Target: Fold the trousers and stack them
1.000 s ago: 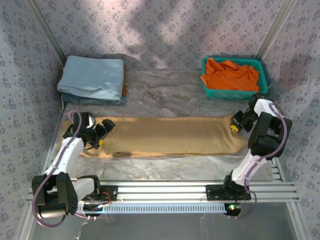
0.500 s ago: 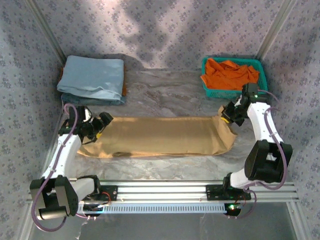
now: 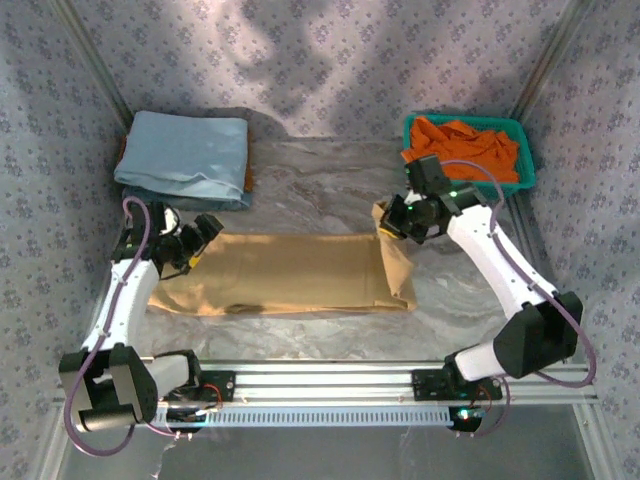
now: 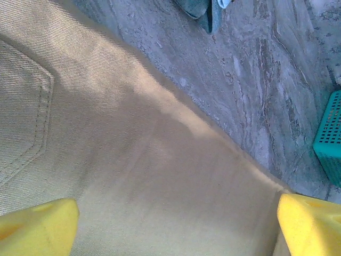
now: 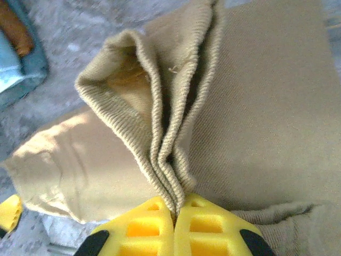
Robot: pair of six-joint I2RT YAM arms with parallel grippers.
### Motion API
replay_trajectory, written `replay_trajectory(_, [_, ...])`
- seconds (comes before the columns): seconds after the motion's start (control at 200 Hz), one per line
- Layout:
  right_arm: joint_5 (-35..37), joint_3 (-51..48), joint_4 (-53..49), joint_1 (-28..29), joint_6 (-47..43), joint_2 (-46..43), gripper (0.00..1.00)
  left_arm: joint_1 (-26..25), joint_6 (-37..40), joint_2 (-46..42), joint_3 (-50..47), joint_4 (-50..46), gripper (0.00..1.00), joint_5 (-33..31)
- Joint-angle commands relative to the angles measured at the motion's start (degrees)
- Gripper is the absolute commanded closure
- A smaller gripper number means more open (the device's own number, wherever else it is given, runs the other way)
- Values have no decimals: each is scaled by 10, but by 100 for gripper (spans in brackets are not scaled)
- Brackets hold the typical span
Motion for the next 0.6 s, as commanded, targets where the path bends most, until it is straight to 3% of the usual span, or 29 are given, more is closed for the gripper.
replay_trajectory(0.0, [29, 40, 43, 58, 75, 28, 100, 6, 13, 9, 22, -11, 5, 19])
replay_trajectory(0.26, [44, 113, 107, 167, 137, 134, 100, 18, 21, 25, 9, -12, 5, 24])
replay_trajectory(0.595, [55, 255, 102, 253, 171, 286, 100, 44, 25, 27, 1, -22, 4, 35])
